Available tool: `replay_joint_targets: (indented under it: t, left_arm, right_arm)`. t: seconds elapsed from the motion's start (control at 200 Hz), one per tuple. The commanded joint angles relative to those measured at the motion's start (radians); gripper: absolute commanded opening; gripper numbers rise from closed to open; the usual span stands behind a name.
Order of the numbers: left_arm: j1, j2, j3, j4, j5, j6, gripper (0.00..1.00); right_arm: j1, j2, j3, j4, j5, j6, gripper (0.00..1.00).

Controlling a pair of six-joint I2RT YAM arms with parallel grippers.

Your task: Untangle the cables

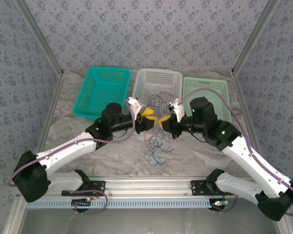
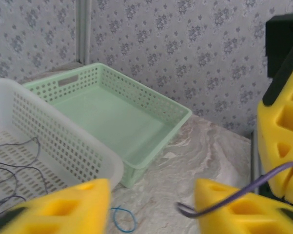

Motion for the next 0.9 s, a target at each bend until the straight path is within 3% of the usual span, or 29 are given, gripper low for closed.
replay_joint_targets:
  t: [0.0,0.165,0.525,0.595,0.685,0.765,0.894]
  left_arm:
    - [-0.008,0.013,0.061,-0.032,0.027,0.026,0.25]
    - [-0.008,0.010,0.078,-0.073,0.001,0.029,0.00]
    - [-0.031,0.016,0.128,-0.206,-0.139,0.034,0.00]
    - [-0.045,0.024,0.152,-0.256,-0.196,0.048,0.00]
    - [-0.065,0.045,0.190,-0.319,-0.246,0.065,0.00]
    - [-0.075,0.065,0.221,-0.359,-0.259,0.062,0.00]
    - [-0.077,0.094,0.266,-0.402,-0.252,0.034,0.00]
  right_arm:
    - [-0.020,0.001,-0.005,-0.007,-0.031,0.003,0.00]
    - [-0.040,0.021,0.002,-0.041,0.039,0.006,0.00]
    - [-0.067,0.127,0.086,-0.171,0.180,-0.023,0.00]
    - [-0.072,0.146,0.104,-0.193,0.222,-0.018,0.06]
    - [-0.076,0.160,0.115,-0.194,0.268,-0.006,0.22]
    - [-0.076,0.164,0.111,-0.169,0.276,0.010,0.38]
    - [-0.070,0.164,0.087,-0.126,0.297,0.025,0.54]
